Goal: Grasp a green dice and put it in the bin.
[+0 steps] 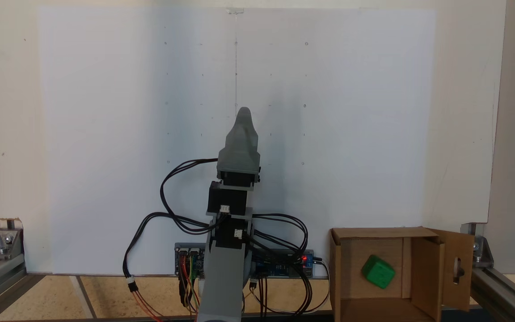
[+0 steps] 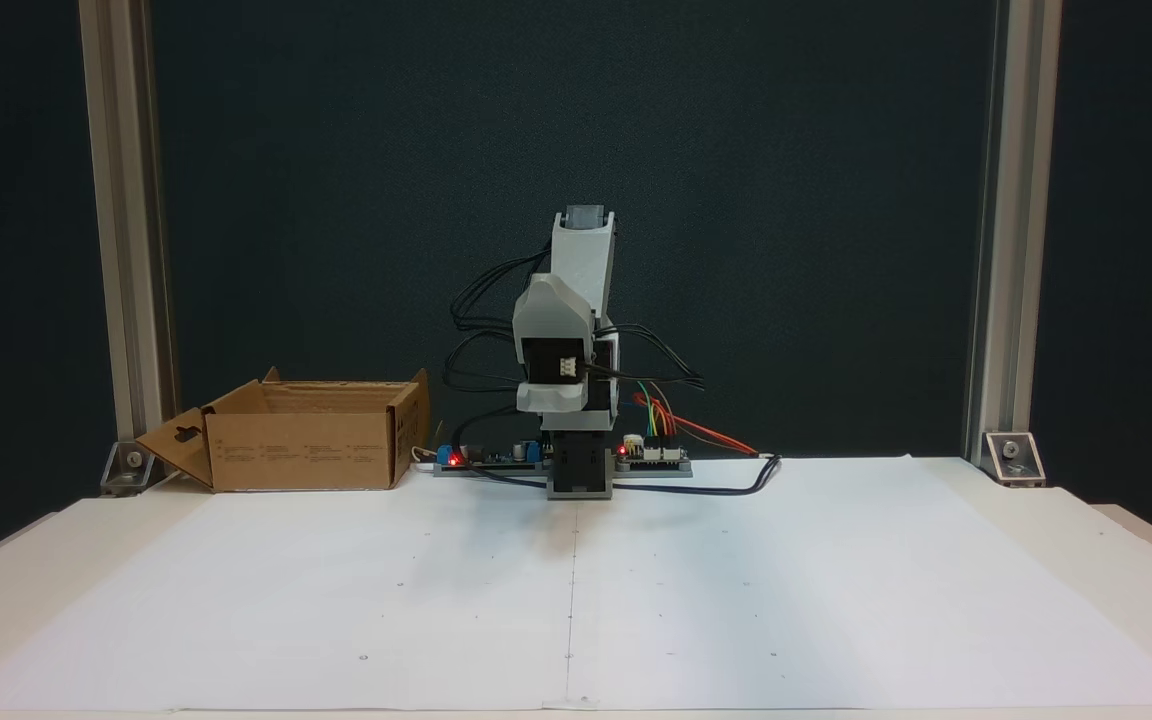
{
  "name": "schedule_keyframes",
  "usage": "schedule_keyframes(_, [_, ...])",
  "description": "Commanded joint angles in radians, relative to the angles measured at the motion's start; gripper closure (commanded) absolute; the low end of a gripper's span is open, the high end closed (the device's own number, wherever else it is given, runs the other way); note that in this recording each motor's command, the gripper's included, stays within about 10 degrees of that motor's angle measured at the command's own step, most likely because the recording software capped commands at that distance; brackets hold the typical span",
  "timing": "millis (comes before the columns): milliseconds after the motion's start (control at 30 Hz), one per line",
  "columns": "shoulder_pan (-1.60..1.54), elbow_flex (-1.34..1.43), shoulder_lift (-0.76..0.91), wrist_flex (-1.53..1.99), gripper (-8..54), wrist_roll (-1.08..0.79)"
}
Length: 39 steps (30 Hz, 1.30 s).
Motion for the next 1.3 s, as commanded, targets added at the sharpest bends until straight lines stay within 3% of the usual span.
schedule_keyframes(0, [0.005,-0.003,0.118,-0.061,1.6,-0.046])
schedule_keyframes(1267, [-0.002,0.101,0.112,-0.064,1.1,-0.044])
